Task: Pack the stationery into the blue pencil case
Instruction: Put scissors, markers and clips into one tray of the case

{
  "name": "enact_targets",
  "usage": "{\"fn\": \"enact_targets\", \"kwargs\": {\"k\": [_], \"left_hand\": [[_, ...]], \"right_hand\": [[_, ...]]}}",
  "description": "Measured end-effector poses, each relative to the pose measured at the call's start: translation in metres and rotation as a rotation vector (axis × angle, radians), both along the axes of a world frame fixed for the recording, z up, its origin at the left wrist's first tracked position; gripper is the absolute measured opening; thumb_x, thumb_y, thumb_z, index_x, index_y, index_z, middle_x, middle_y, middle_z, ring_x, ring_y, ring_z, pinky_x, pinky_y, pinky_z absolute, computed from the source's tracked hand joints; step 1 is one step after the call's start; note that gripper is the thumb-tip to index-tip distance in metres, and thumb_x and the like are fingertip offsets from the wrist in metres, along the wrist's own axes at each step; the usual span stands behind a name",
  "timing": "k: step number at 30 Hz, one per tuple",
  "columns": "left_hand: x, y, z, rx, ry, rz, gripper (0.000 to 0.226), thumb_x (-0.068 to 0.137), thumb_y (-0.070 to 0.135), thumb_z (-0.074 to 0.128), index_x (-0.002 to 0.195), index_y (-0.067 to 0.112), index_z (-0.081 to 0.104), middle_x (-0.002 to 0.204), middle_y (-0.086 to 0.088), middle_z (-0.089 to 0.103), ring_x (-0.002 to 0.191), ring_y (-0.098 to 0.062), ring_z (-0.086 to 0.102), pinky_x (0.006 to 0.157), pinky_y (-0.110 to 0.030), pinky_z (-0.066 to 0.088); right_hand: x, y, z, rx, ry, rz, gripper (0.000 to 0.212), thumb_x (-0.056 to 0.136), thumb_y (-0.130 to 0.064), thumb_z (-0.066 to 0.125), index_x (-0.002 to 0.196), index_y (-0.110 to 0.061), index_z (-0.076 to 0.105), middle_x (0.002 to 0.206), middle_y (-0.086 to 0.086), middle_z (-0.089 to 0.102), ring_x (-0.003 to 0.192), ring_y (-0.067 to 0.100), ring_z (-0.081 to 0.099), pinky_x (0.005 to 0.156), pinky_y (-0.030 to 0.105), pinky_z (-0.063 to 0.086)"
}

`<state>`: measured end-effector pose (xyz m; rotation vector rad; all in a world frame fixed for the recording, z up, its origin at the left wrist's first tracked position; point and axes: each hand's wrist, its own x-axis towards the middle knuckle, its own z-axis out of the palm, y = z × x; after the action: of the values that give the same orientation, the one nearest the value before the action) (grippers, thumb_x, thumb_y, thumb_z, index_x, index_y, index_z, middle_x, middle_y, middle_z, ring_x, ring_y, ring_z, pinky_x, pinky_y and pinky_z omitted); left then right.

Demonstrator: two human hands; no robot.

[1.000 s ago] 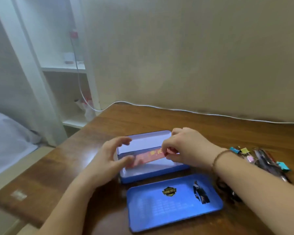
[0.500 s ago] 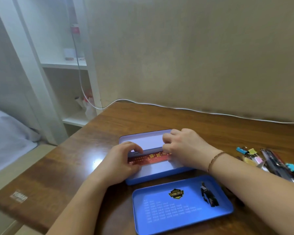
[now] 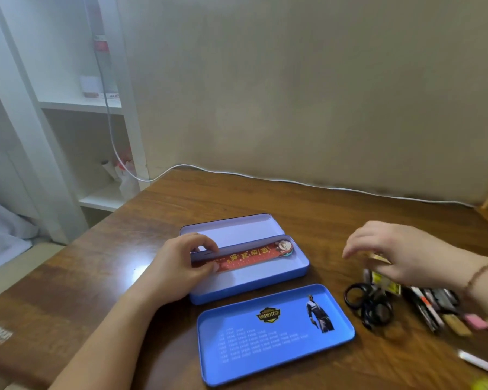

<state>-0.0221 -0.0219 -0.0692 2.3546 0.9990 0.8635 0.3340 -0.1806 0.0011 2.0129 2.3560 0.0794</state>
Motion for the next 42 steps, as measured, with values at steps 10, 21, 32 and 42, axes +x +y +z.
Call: {"fn": "enact_targets", "kwargs": {"k": [10,21,32,42], "left_hand": [[0.008,0.0,-0.009,-0.144,-0.203,0.056,0.032,0.1,0.009,0.053,0.099,0.038,0.066,0.094,0.012,0.07,0.083,0.001,0.06,0.064,-0.009,0.044],[0.003,0.007,-0.018,-0.2,-0.282,0.115,0.045,0.099,-0.001,0.049,0.087,0.037,0.07,0.09,0.016,0.071,0.085,-0.005,0.065,0.086,-0.036,0.053],[0.001,0.007,-0.017,-0.204,-0.334,0.066,0.042,0.095,0.003,0.048,0.088,0.037,0.071,0.089,0.011,0.072,0.089,-0.012,0.065,0.086,-0.034,0.051],[0.002,0.008,-0.016,-0.248,-0.324,0.007,0.034,0.093,-0.003,0.056,0.096,0.028,0.071,0.084,0.005,0.071,0.078,-0.007,0.065,0.069,-0.015,0.051]], "right_hand": [[0.017,-0.035,-0.027,-0.154,0.11,0.061,0.017,0.091,-0.055,0.049,0.104,-0.067,0.048,0.139,-0.044,0.026,0.139,-0.012,0.005,0.119,0.038,0.02],[0.035,-0.036,-0.017,-0.155,0.455,0.066,0.04,0.084,-0.067,0.047,0.114,-0.042,0.057,0.119,-0.023,0.06,0.127,0.004,0.045,0.115,0.039,0.026],[-0.117,0.077,0.008,-0.069,0.489,0.272,0.043,0.095,-0.024,0.059,0.135,-0.035,0.049,0.111,-0.012,0.046,0.087,0.006,0.052,0.082,0.021,0.044],[-0.148,0.116,-0.034,-0.155,0.381,0.369,0.051,0.097,-0.004,0.05,0.136,-0.036,0.05,0.109,-0.003,0.049,0.092,0.012,0.049,0.087,0.031,0.046]]}}
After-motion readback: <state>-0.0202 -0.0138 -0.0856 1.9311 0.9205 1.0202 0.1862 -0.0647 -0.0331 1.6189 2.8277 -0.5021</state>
